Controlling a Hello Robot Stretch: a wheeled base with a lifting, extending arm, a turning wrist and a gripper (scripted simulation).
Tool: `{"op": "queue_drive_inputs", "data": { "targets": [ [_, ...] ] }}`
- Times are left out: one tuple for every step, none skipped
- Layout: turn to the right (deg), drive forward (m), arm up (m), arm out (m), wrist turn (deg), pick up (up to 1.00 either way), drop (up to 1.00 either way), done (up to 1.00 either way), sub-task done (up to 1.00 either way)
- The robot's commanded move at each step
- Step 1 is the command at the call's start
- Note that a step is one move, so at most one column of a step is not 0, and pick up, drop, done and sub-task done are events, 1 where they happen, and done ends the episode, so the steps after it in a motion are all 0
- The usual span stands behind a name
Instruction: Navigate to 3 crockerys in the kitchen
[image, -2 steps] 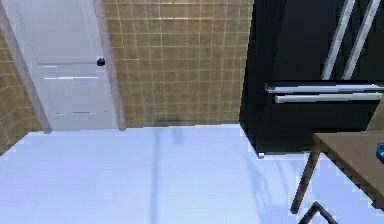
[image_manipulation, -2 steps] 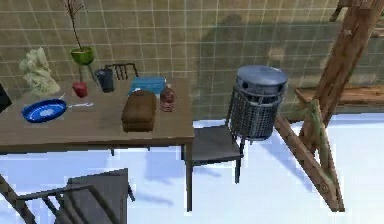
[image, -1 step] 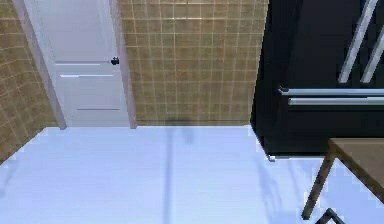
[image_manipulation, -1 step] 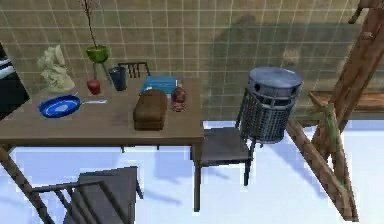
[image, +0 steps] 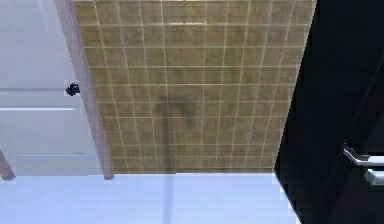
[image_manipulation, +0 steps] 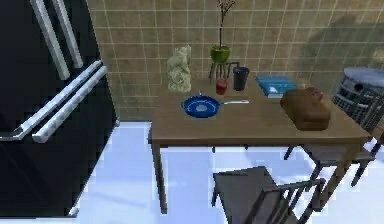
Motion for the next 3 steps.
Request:
{"op": "queue_drive_inputs", "data": {
  "targets": [
    [45.0,0.00,0.00,0.00,0.0,0.00,0.00,0.00,0.00],
    [6.0,0.00,0.00,0.00,0.0,0.00,0.00,0.00,0.00],
    [0.0,0.20,0.00,0.00,0.0,0.00,0.00,0.00,0.00]
  ]
}}
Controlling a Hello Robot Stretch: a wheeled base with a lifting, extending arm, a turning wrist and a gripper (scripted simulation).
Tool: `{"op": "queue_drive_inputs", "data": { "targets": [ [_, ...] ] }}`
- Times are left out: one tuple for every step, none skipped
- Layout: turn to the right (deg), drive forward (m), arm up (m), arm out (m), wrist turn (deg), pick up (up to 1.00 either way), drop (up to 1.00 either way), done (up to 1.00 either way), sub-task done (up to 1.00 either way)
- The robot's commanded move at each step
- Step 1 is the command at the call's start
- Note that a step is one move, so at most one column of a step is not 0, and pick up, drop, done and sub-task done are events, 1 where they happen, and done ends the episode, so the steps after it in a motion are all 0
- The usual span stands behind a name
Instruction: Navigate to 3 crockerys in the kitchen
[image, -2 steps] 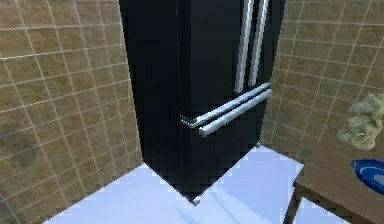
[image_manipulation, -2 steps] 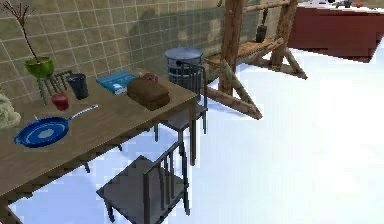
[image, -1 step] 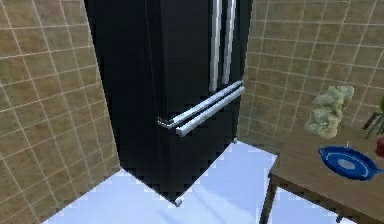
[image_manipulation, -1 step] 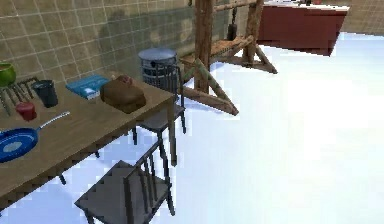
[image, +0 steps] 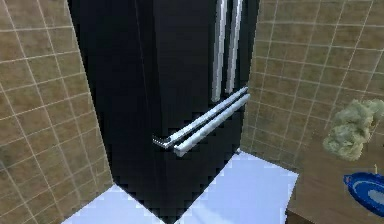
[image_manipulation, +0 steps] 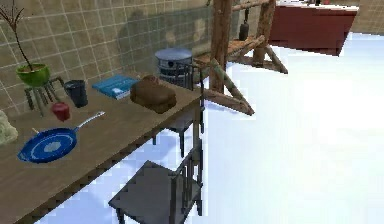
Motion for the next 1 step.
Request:
{"op": "queue_drive_inputs", "data": {
  "targets": [
    [45.0,0.00,0.00,0.00,0.0,0.00,0.00,0.00,0.00]
  ]
}}
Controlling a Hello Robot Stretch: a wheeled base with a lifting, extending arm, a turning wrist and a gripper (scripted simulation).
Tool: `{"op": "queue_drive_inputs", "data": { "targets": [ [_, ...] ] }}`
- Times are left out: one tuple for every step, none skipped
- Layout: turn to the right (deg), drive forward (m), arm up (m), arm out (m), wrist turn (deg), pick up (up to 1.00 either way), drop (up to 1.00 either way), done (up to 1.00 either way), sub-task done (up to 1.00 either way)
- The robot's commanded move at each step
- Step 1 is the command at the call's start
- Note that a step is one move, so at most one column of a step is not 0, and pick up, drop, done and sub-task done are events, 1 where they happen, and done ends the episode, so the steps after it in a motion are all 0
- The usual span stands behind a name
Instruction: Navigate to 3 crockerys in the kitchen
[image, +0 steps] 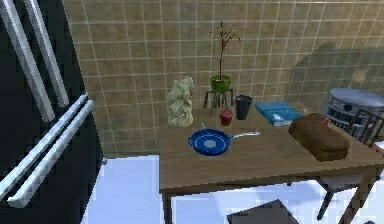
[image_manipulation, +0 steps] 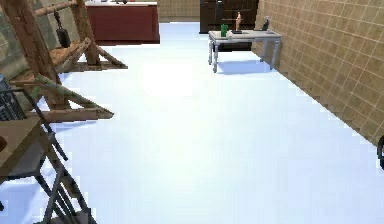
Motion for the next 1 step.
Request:
{"op": "queue_drive_inputs", "data": {
  "targets": [
    [15.0,0.00,0.00,0.00,0.0,0.00,0.00,0.00,0.00]
  ]
}}
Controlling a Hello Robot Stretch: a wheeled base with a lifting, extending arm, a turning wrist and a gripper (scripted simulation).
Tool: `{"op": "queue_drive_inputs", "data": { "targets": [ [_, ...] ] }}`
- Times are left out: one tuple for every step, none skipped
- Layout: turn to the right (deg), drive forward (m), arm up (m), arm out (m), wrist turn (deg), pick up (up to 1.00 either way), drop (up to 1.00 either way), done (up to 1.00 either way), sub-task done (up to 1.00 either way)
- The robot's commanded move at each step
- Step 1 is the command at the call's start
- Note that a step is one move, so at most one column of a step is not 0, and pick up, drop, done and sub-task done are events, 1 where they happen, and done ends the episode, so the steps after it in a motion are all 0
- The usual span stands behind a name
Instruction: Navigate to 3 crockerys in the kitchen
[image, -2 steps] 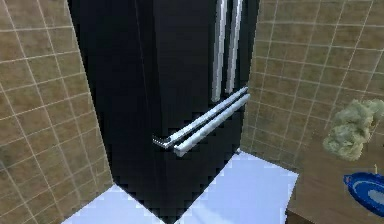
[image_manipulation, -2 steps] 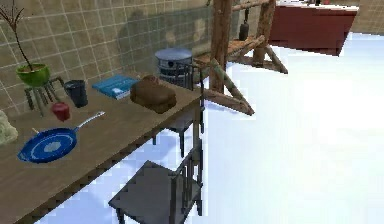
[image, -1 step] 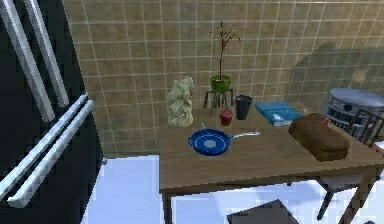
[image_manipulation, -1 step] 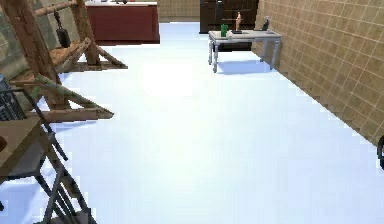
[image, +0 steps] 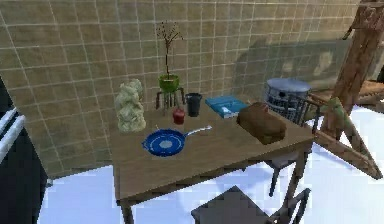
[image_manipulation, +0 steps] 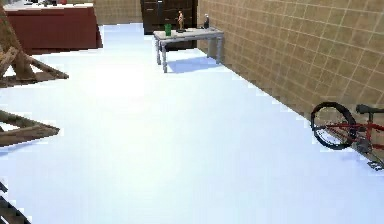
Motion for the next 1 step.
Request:
{"op": "queue_drive_inputs", "data": {
  "targets": [
    [0.0,0.00,0.00,0.00,0.0,0.00,0.00,1.00,0.00]
  ]
}}
